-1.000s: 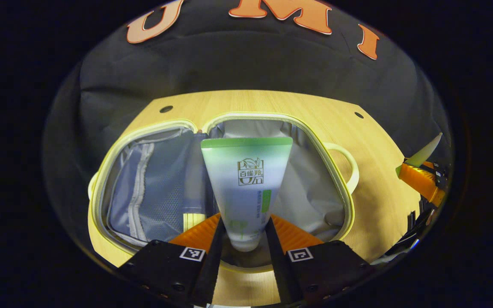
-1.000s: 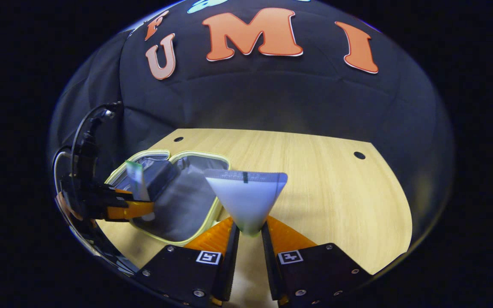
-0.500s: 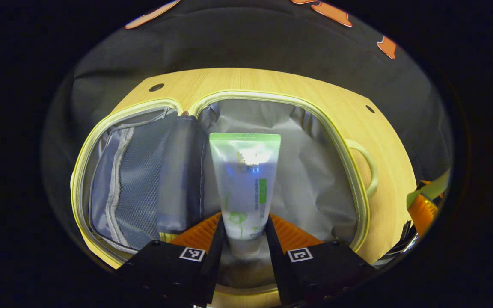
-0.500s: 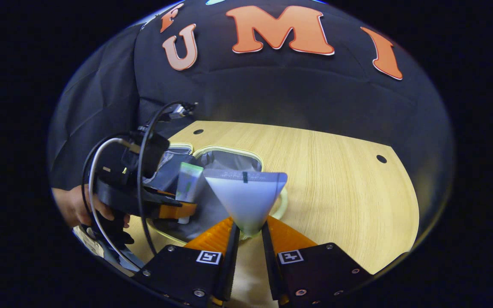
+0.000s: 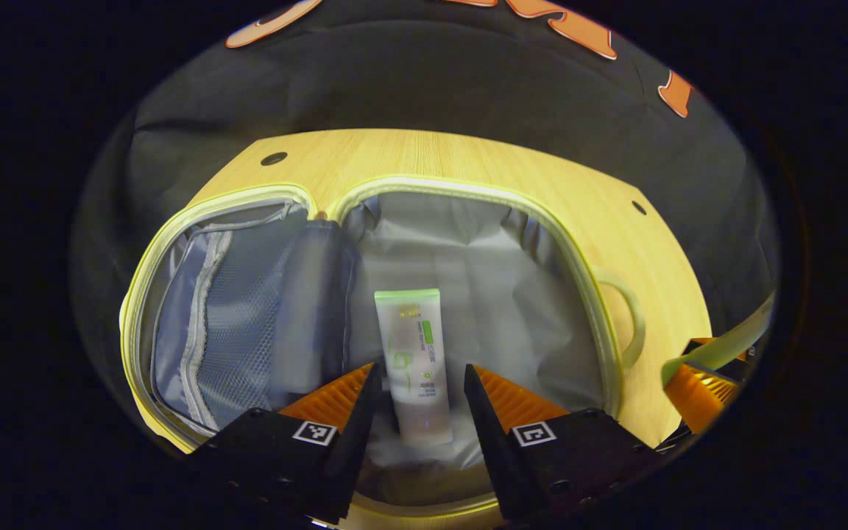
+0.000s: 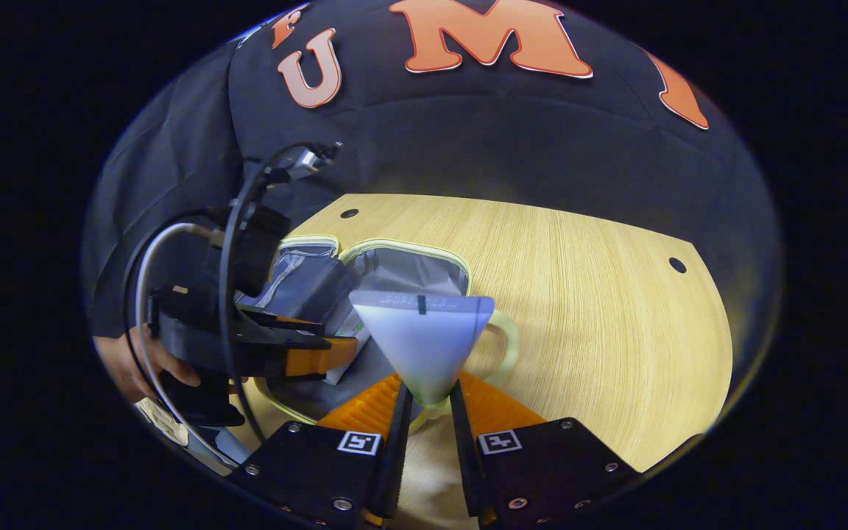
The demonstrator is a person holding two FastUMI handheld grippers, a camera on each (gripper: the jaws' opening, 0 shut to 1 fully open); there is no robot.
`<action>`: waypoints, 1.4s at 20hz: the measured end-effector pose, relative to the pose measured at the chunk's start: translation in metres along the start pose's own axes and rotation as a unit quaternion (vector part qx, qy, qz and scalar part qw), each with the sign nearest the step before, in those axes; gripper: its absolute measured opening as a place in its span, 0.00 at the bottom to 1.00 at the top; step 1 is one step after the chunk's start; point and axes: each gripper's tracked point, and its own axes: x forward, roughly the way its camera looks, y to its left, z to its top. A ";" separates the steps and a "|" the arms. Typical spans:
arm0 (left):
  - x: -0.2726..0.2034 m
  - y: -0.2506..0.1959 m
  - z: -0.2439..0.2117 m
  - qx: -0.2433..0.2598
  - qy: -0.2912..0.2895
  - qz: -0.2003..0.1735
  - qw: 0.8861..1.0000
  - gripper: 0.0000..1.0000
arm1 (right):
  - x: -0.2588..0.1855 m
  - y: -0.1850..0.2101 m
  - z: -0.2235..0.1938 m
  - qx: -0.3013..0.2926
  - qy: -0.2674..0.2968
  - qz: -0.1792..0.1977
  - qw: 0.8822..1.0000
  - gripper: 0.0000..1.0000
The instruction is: First open the suitcase, pack the skin care products into it, and then close the suitcase.
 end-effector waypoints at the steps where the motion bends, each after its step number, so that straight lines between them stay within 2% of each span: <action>1: -0.010 0.005 0.007 0.004 -0.020 0.003 1.000 0.74 | 0.000 0.002 0.000 0.000 0.002 0.005 1.000 0.35; 5: -0.058 0.020 0.047 0.005 -0.105 -0.004 0.994 0.84 | 0.021 0.015 0.008 -0.011 0.009 0.017 1.000 0.35; 8: -0.085 0.043 0.068 0.003 -0.138 0.016 0.990 0.87 | 0.033 0.033 0.002 -0.018 0.026 0.031 0.999 0.35; 11: -0.116 0.086 0.083 0.008 -0.175 0.057 0.983 0.88 | 0.048 0.046 -0.005 -0.028 0.050 0.035 0.998 0.35; 16: -0.138 0.187 0.071 -0.022 -0.186 0.145 0.971 0.90 | 0.078 0.057 -0.025 -0.021 0.106 0.026 0.994 0.35; 20: -0.161 0.273 0.049 -0.062 -0.180 0.204 0.960 0.90 | 0.094 0.050 -0.039 -0.016 0.135 -0.006 0.991 0.35; 22: -0.163 0.313 0.042 -0.083 -0.187 0.234 0.950 0.90 | 0.101 0.046 -0.043 -0.010 0.144 -0.020 0.989 0.35; 25: -0.153 0.347 0.028 -0.116 -0.186 0.250 0.943 0.90 | 0.109 0.045 -0.040 0.015 0.142 -0.034 0.989 0.38; 28: -0.139 0.366 0.017 -0.147 -0.179 0.236 0.944 0.90 | 0.109 0.044 -0.029 0.035 0.127 -0.042 0.990 0.40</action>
